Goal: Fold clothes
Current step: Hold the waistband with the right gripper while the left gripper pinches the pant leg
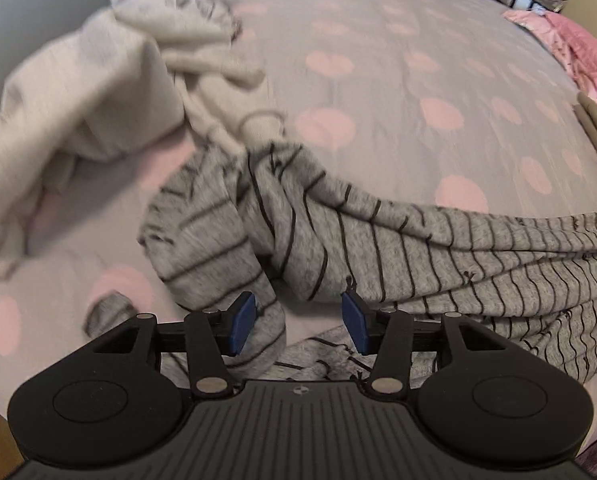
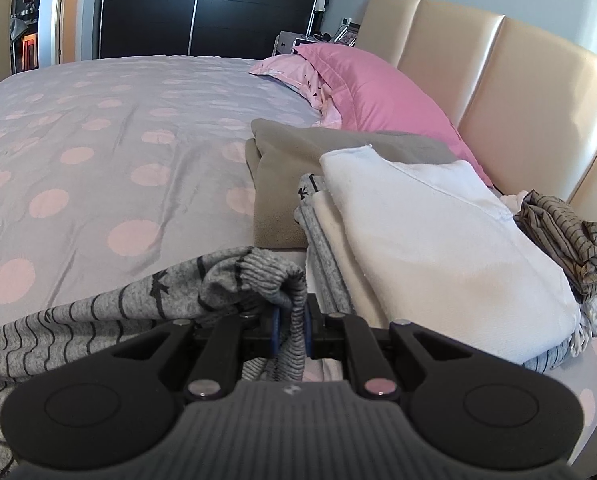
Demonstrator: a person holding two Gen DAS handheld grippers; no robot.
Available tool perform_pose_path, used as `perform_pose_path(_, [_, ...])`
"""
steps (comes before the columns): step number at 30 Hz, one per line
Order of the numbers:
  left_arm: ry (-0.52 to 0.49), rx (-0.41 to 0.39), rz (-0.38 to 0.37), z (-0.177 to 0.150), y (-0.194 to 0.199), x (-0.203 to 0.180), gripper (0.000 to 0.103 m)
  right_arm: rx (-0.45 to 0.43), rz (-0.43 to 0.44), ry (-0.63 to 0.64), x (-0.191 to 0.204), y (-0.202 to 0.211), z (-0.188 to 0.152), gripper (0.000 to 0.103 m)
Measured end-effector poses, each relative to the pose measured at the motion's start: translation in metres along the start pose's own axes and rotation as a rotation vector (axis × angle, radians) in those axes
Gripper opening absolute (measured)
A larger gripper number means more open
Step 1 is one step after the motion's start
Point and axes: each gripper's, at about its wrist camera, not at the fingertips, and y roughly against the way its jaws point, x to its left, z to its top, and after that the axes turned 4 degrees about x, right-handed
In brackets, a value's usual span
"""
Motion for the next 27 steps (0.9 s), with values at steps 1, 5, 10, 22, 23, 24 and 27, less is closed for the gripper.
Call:
perform_pose_path(1, [0.001, 0.018, 0.024, 0.001, -0.008, 0.0, 0.046, -0.001, -0.002, 0.002, 0.0, 0.0, -0.001, 0.013])
perform_pose_path(5, [-0.01, 0.075, 0.108, 0.003, -0.033, 0.004, 0.042, -0.005, -0.009, 0.007, 0.002, 0.0, -0.003, 0.013])
perform_pose_path(10, [0.02, 0.082, 0.173, 0.005, -0.038, 0.018, 0.003, -0.013, -0.016, 0.012, 0.002, -0.001, -0.005, 0.013])
perform_pose_path(22, [0.211, -0.171, 0.104, 0.002, 0.055, 0.072, 0.0, -0.06, -0.015, -0.035, -0.003, 0.012, -0.001, 0.013])
perform_pose_path(23, [0.204, -0.157, 0.085, 0.001, 0.052, 0.069, 0.0, -0.06, -0.016, -0.033, -0.003, 0.012, -0.001, 0.013])
perform_pose_path(24, [0.193, -0.149, 0.072, 0.0, 0.049, 0.064, 0.0, -0.06, -0.017, -0.033, -0.003, 0.012, -0.001, 0.013])
perform_pose_path(27, [0.153, -0.114, 0.038, -0.002, 0.039, 0.049, 0.002, -0.064, -0.017, -0.04, -0.003, 0.014, -0.001, 0.013])
